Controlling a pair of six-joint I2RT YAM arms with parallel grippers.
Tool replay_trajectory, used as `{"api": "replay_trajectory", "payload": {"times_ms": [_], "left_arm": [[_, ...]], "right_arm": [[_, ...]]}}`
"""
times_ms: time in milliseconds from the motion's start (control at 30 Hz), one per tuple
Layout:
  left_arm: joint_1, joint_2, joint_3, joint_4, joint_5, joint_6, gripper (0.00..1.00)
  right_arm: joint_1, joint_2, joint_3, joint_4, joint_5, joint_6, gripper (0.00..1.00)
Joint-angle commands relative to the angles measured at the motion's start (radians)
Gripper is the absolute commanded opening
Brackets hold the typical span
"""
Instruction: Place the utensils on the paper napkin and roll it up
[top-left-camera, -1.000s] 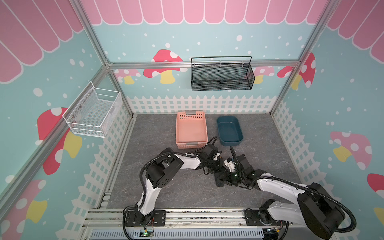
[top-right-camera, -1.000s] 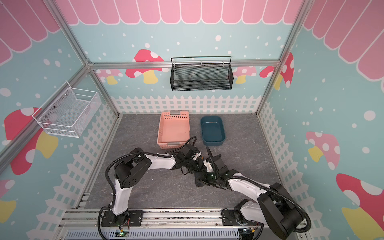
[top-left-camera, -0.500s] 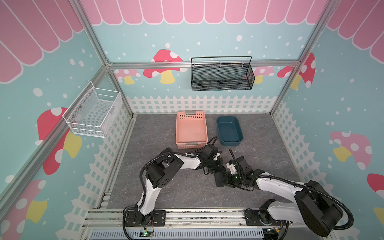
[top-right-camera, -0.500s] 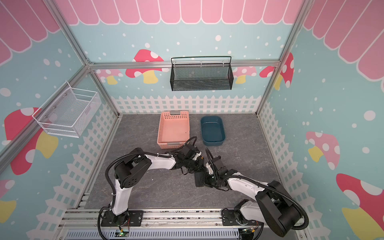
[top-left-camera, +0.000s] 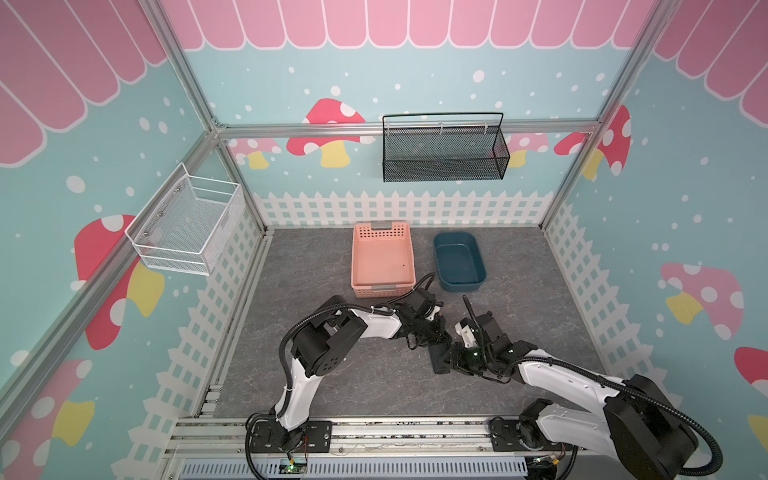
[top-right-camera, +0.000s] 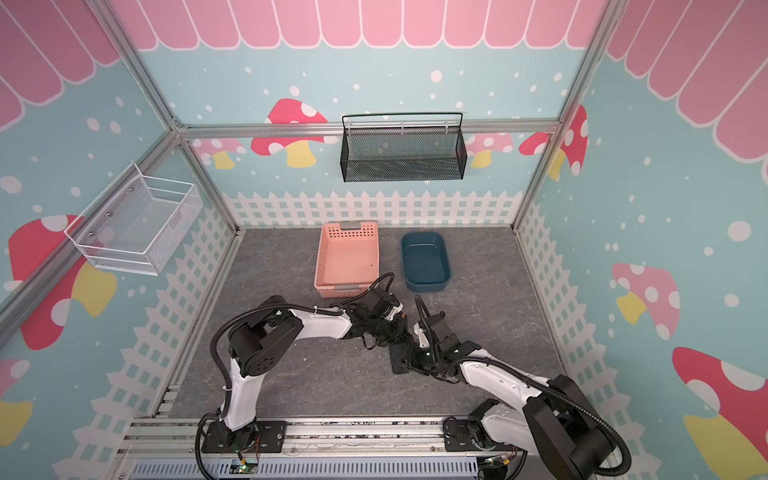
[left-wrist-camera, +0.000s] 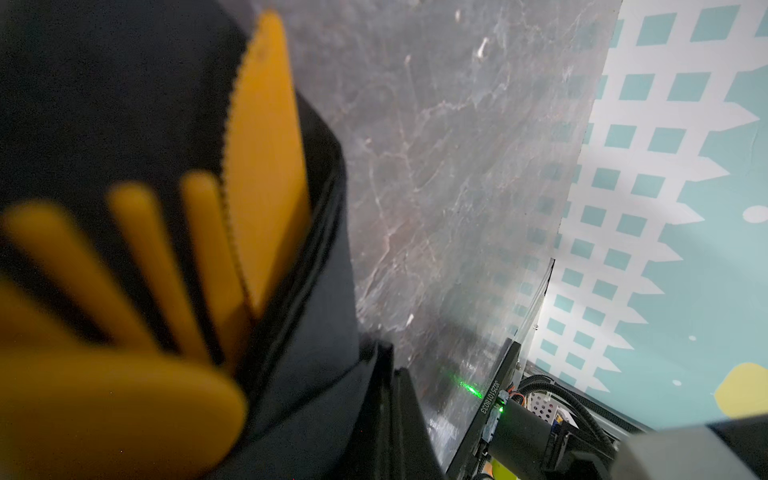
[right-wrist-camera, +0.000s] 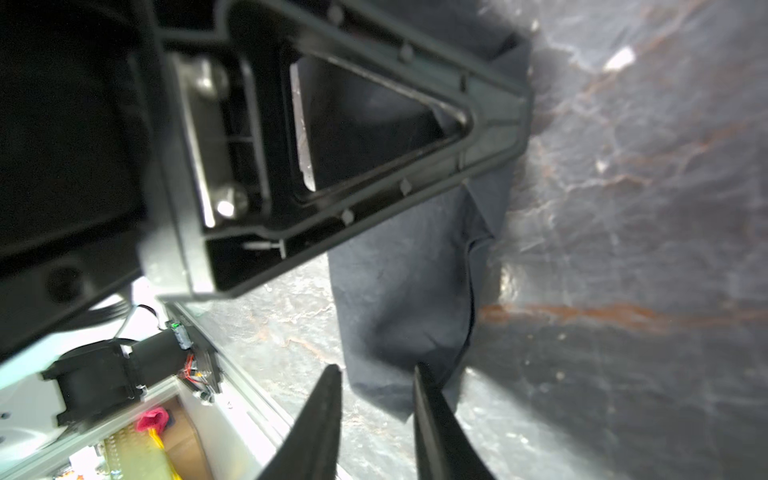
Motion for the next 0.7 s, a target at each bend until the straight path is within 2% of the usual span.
{"api": "replay_trajectory", "payload": {"times_ms": [0,667], "left_arm": [[-0.005,0.030,-0.002,-0.075,-0.032,0.010,0.00],[-0.005,0.029,-0.006,-0.067,-0.032,0.007,0.00]], "right_arm": [[-0.009,-0.008,-0.042,0.040,-0.041,0.046,0.35],[-0.019,0.006,-0.086,0.122,-0.091,0.092,0.36]]}}
